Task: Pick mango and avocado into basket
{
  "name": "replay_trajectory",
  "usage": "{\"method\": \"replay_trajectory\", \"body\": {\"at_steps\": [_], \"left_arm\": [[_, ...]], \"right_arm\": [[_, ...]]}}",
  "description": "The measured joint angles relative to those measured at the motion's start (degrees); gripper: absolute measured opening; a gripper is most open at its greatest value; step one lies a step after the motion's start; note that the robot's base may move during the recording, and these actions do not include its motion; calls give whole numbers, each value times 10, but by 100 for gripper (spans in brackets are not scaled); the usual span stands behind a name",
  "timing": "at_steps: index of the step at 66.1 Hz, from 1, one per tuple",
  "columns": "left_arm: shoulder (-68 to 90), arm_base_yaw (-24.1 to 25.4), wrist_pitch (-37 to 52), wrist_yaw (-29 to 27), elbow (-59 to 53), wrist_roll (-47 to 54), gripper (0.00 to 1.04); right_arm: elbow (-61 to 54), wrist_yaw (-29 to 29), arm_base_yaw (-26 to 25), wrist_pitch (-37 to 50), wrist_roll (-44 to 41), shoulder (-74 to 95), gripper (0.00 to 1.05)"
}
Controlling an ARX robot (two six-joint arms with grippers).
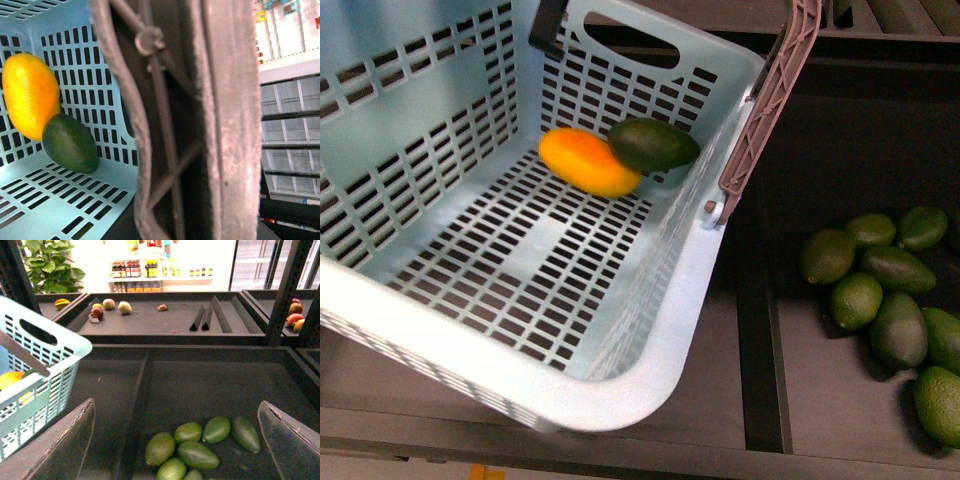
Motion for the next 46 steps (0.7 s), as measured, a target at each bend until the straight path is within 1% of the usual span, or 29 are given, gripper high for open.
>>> {"method": "replay_trajectory", "body": {"at_steps": [16,29,35,46], "left_arm": [[96,47,31,45,54,-95,14],[172,83,50,74,85,-113,14],[201,91,57,85,86,-118,14],[204,90,92,90,77,-129,14]], "right_arm": [[0,0,0,0,0,0,96],[0,0,0,0,0,0,96],[0,0,0,0,0,0,96],[0,0,0,0,0,0,96]]}}
